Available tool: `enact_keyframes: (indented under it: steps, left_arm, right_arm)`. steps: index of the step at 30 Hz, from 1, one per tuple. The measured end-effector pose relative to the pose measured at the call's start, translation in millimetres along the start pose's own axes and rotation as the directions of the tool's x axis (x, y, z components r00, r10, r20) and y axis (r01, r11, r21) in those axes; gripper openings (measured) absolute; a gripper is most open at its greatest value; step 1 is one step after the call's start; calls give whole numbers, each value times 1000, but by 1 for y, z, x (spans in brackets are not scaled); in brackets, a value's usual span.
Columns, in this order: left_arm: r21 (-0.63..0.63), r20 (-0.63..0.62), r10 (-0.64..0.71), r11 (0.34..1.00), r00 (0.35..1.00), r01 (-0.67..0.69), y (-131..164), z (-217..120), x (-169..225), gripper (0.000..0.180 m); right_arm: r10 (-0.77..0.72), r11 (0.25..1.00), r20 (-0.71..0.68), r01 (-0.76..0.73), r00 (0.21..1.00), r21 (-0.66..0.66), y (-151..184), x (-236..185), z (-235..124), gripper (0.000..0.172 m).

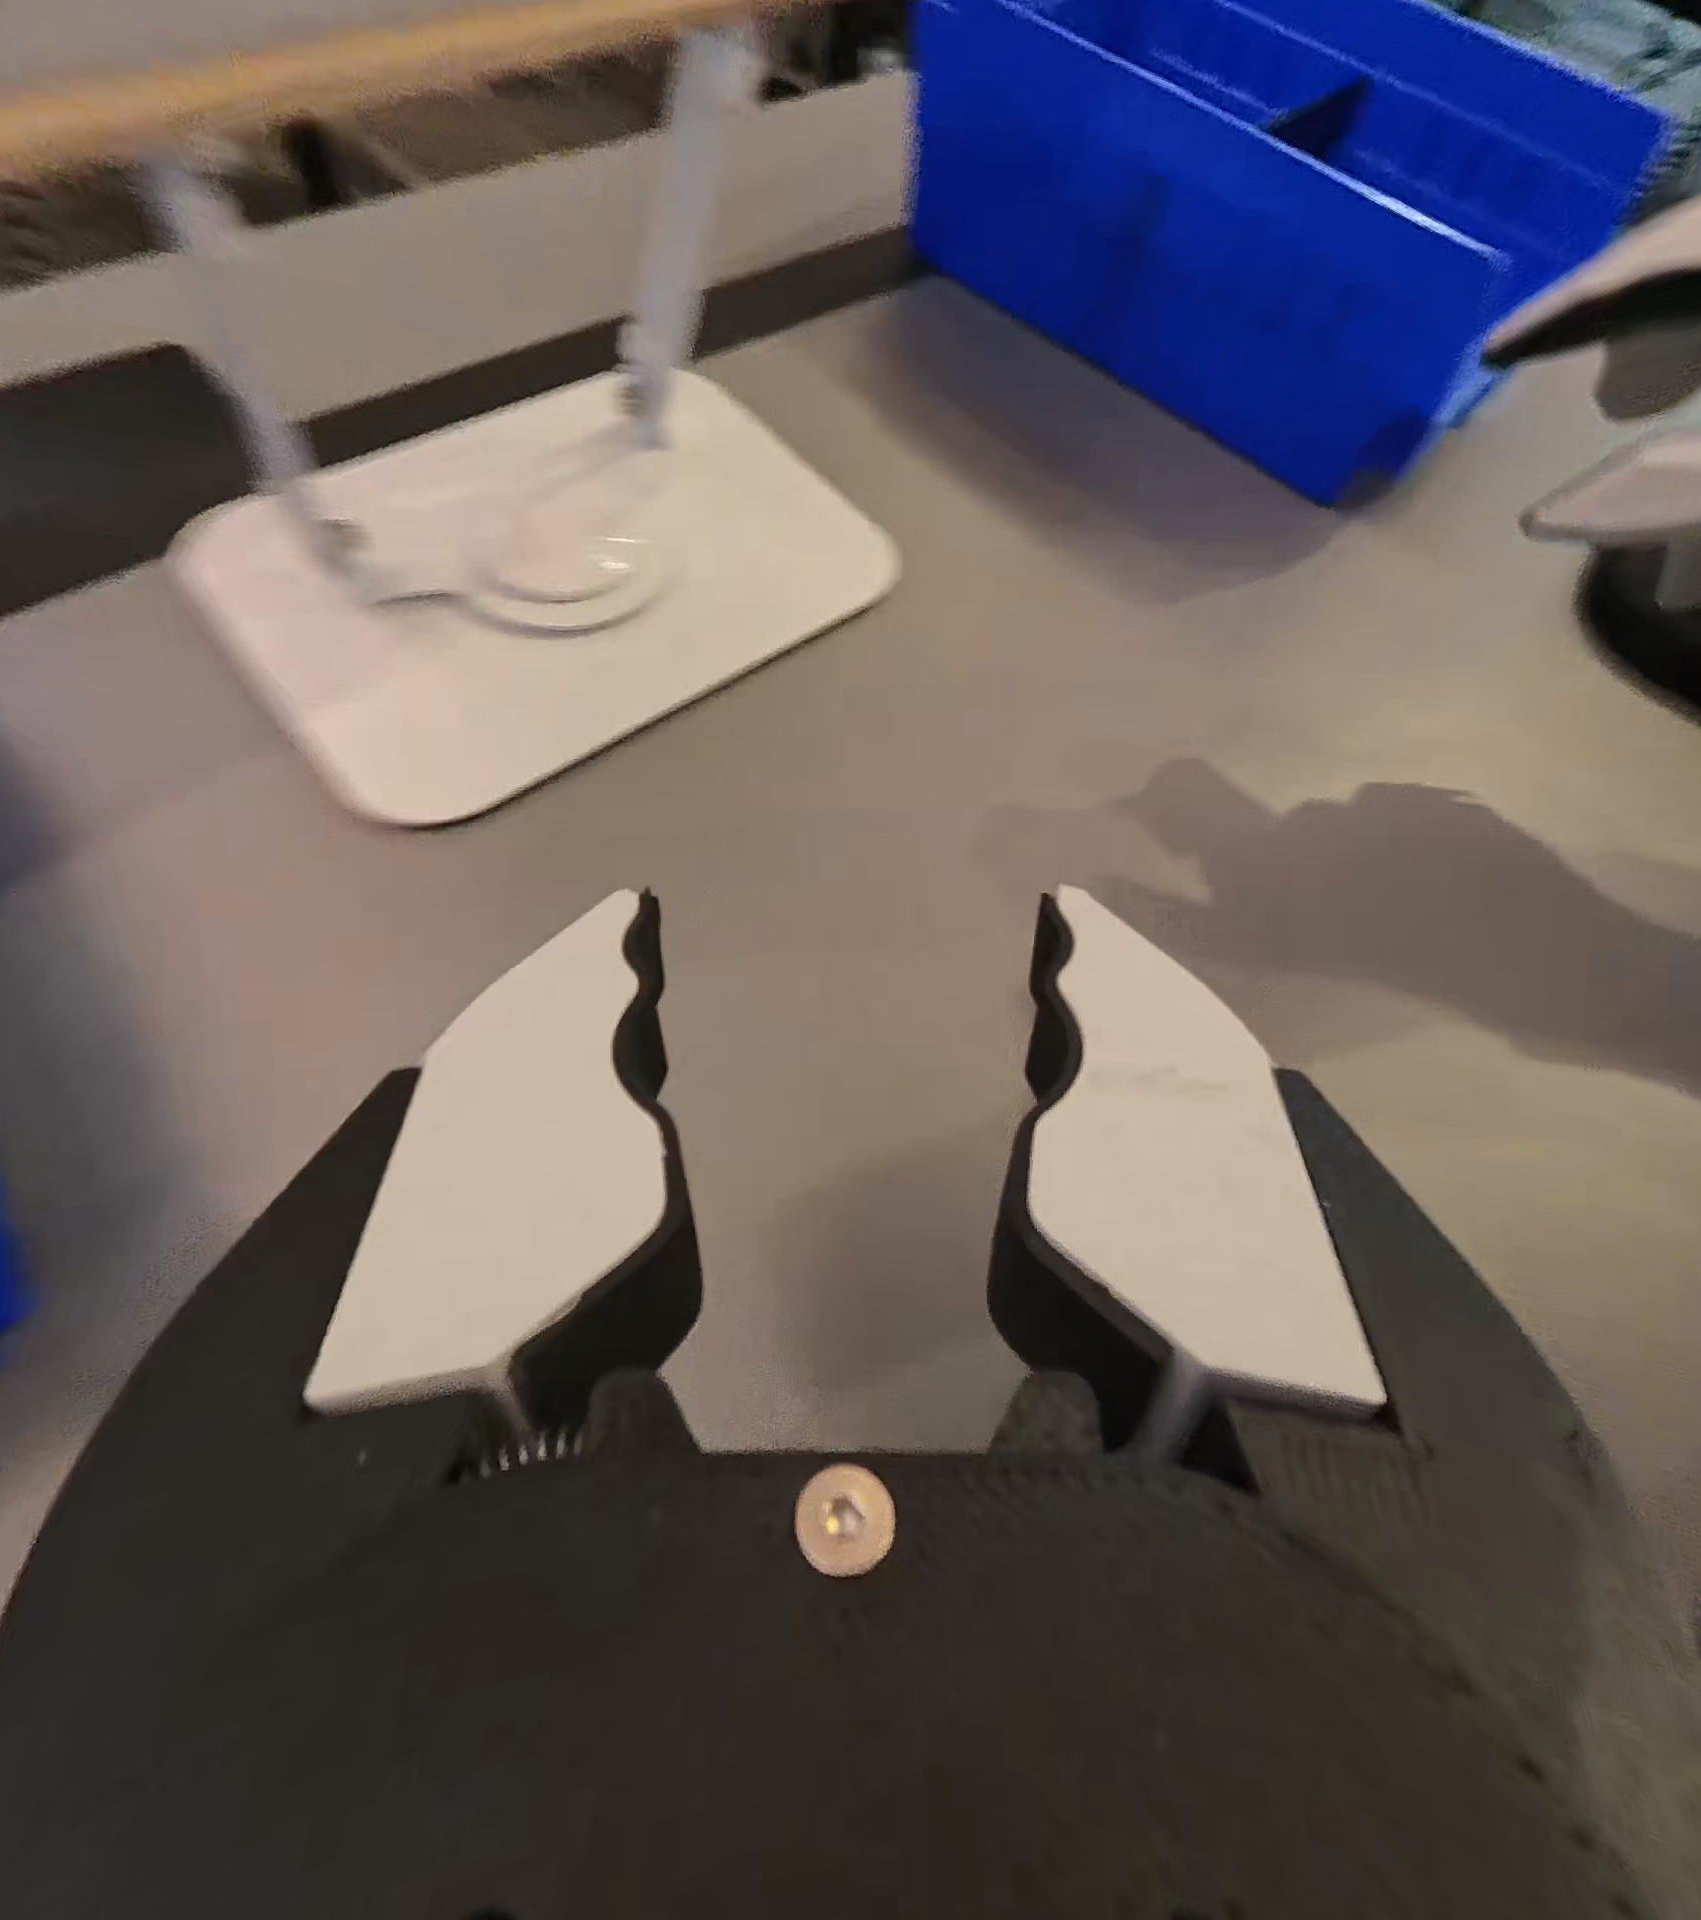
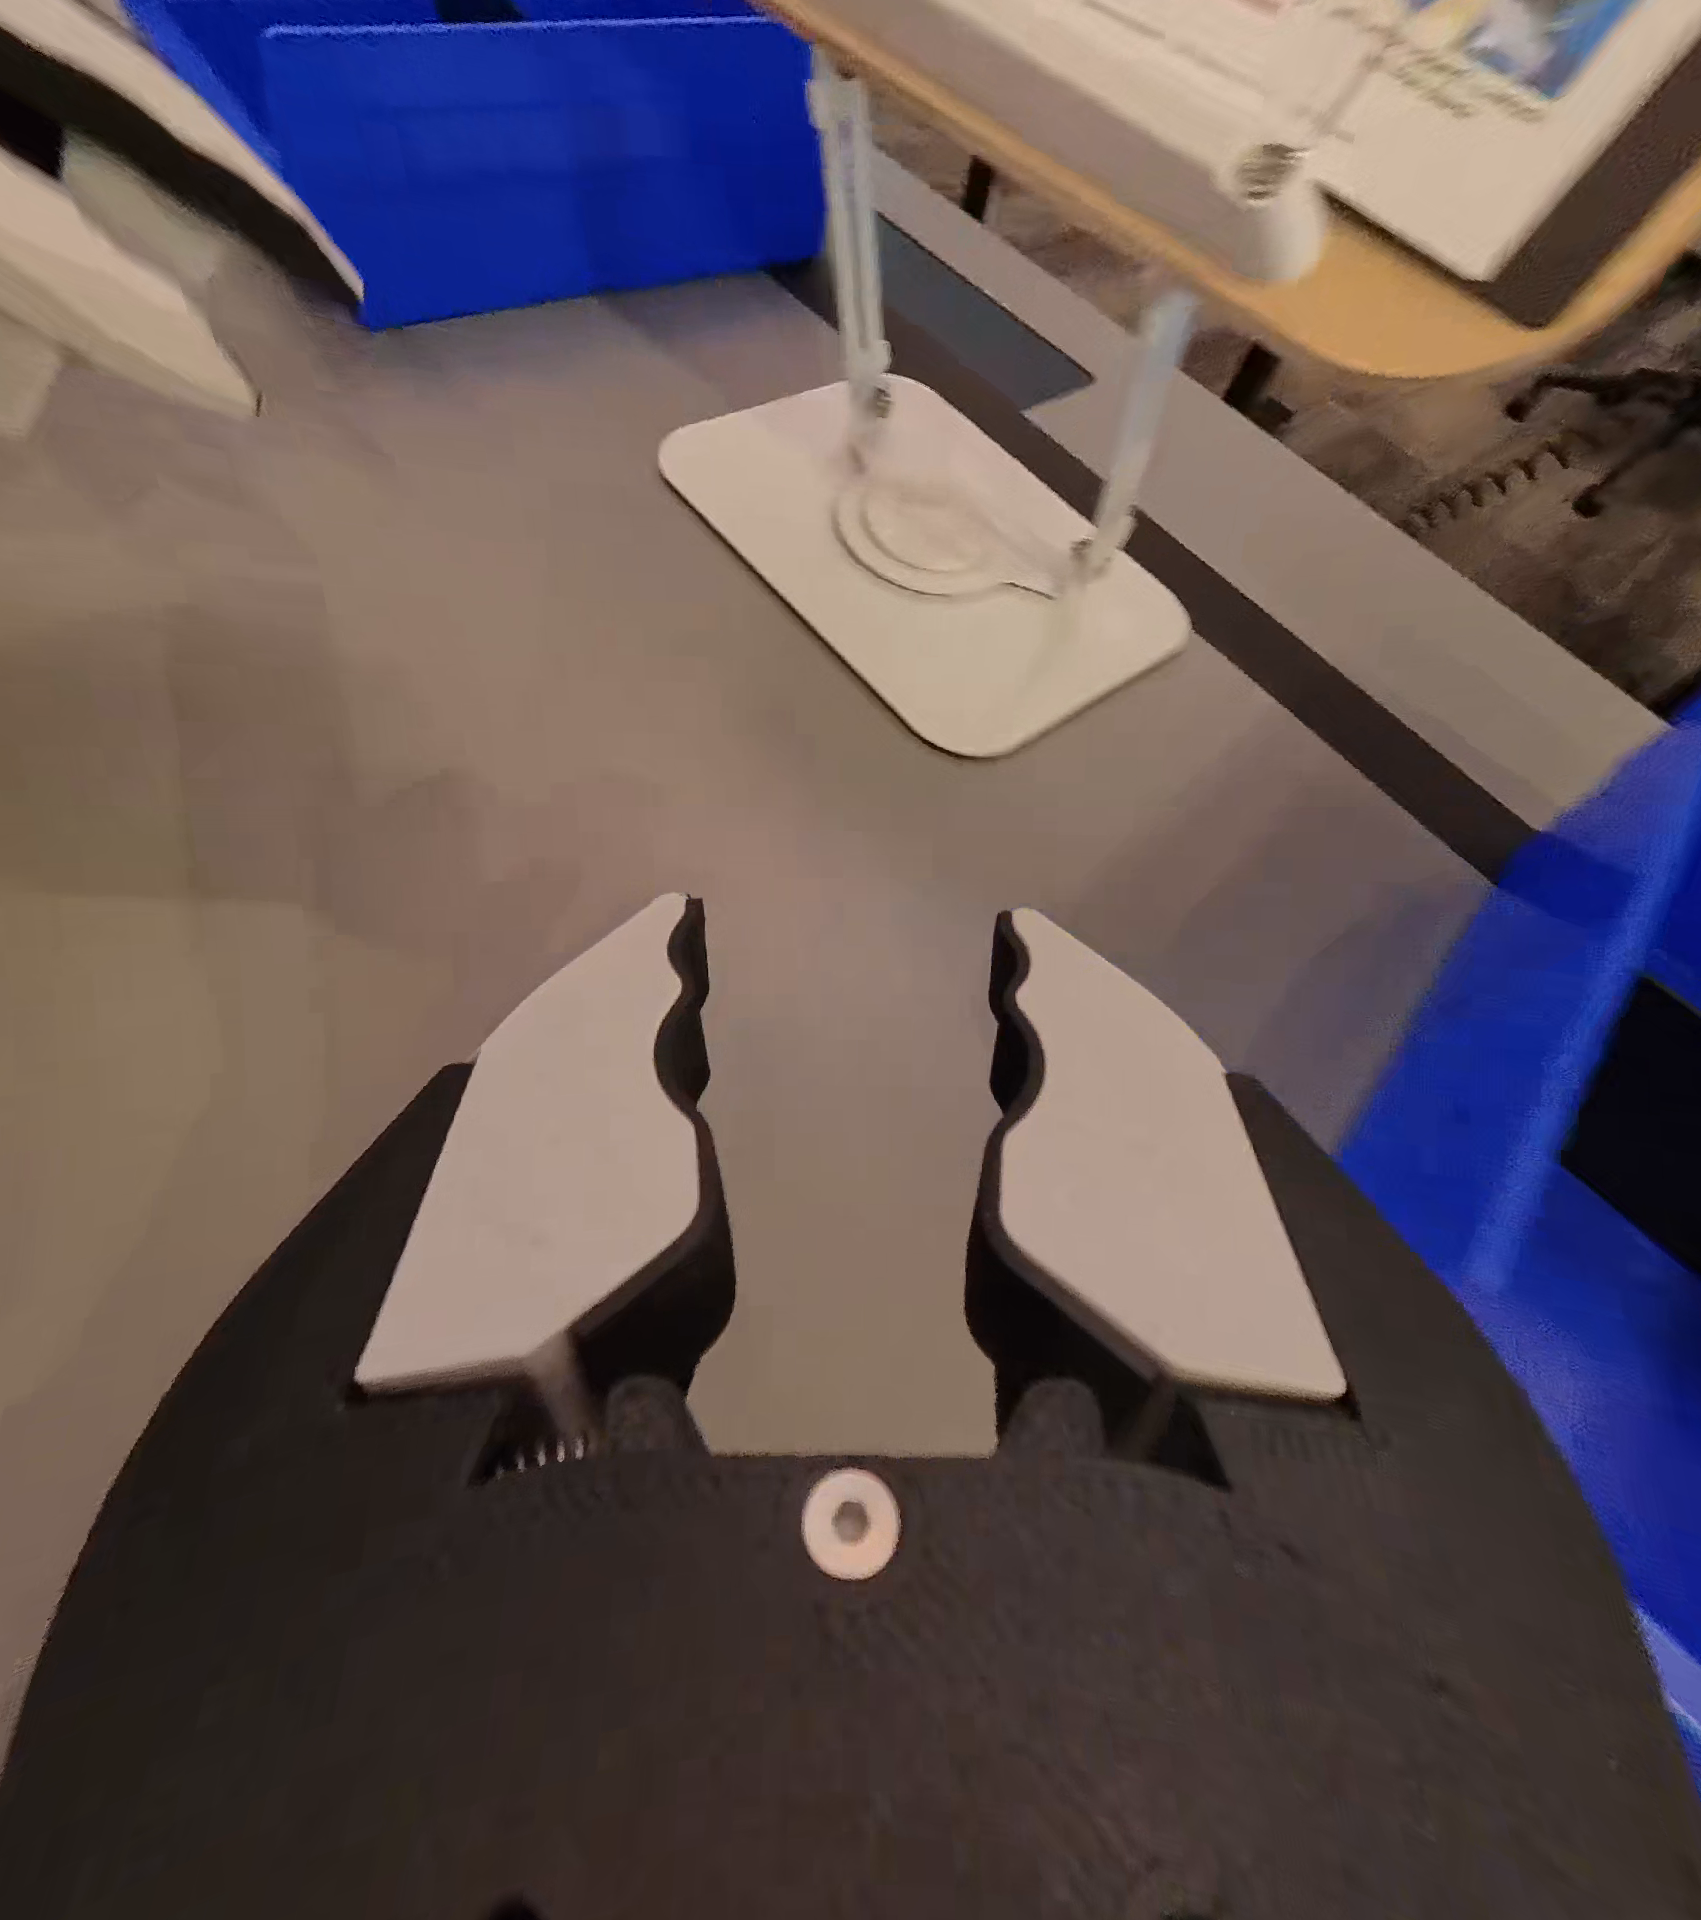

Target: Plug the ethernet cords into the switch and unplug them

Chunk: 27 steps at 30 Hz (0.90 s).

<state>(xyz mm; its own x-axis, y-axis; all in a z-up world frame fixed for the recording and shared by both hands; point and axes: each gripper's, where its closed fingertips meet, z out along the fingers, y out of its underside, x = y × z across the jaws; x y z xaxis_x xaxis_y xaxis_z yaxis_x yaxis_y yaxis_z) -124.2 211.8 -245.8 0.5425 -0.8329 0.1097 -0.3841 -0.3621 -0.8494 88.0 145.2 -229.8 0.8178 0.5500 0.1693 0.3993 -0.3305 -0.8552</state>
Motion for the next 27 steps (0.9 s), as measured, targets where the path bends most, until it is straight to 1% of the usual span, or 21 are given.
enact_keyframes:
  steps: [1, 3, 6, 8, 9, 10, 11, 13, 14, 15, 16, 17, 18, 20, 22, 23, 24, 25, 27]
  left_arm:
    - [11, 60, 10, 1000, 998, -10, -2, -13, -20, 68]
    - [43, 161, 15, 999, 987, -23, -13, -39, -61, 68]
    - [80, 283, 28, 995, 959, -53, -42, -70, -124, 65]
    - [115, 313, -12, 993, 950, -25, -66, -80, -164, 64]
    - [111, 303, -29, 994, 952, -5, -76, -79, -183, 63]
    - [71, 287, -41, 997, 957, 22, -81, -72, -202, 68]
    - [-1, 281, -46, 999, 959, 48, -80, -63, -223, 75]
    - [-160, 317, 6, 986, 948, 47, -72, -42, -268, 86]
    - [-202, 351, 35, 979, 936, 39, -70, -33, -290, 88]
    - [-253, 355, 53, 966, 933, 42, -64, -23, -308, 88]
    - [-303, 334, 32, 950, 942, 75, -57, -11, -319, 95]
    - [-332, 331, -5, 936, 944, 122, -51, -1, -330, 99]
    - [-365, 344, -6, 921, 939, 139, -46, 6, -343, 99]
    - [-448, 379, 65, 886, 923, 122, -38, 17, -367, 98]
    - [-502, 363, 95, 858, 927, 109, -34, 28, -379, 90]
    - [-543, 351, 86, 830, 932, 128, -28, 33, -383, 92]
    - [-597, 339, 73, 787, 938, 155, -18, 36, -387, 103]
    - [-643, 326, 68, 747, 943, 169, -10, 39, -390, 104]
    - [-704, 301, 91, 693, 949, 156, 0, 44, -396, 101]
  right_arm:
    - [-16, 1000, 13, 15, 1000, 6, 2, -9, 13, 52]
    - [-53, 999, 20, 53, 998, -6, 8, -19, 38, 53]
    - [-94, 995, 32, 94, 995, 12, 10, -29, 67, 53]
    - [-81, 997, 55, 81, 995, 9, 14, -34, 84, 53]
    - [-69, 998, 67, 68, 995, 11, 15, -36, 90, 53]
    - [-66, 998, 78, 65, 995, 13, 16, -39, 97, 52]
    - [-65, 998, 90, 65, 994, 2, 18, -41, 102, 51]
    - [-71, 997, 103, 72, 992, -10, 20, -44, 110, 51]
    - [-79, 997, 107, 81, 991, -16, 21, -44, 113, 51]
    - [-85, 995, 113, 89, 990, -31, 24, -45, 116, 50]
    - [-93, 994, 115, 99, 989, -49, 26, -45, 118, 49]
    - [-108, 992, 112, 115, 988, -52, 27, -45, 119, 49]
    - [-123, 990, 108, 130, 986, -53, 27, -45, 119, 48]
    - [-146, 987, 104, 153, 984, -58, 28, -47, 120, 48]
    - [-167, 982, 105, 175, 980, -72, 30, -49, 121, 47]
    - [-178, 979, 105, 186, 979, -78, 31, -50, 122, 47]
    - [-187, 977, 105, 196, 977, -83, 32, -51, 122, 47]
    - [-194, 975, 107, 203, 975, -87, 33, -51, 122, 46]
    - [-202, 972, 115, 214, 973, -98, 35, -53, 123, 46]
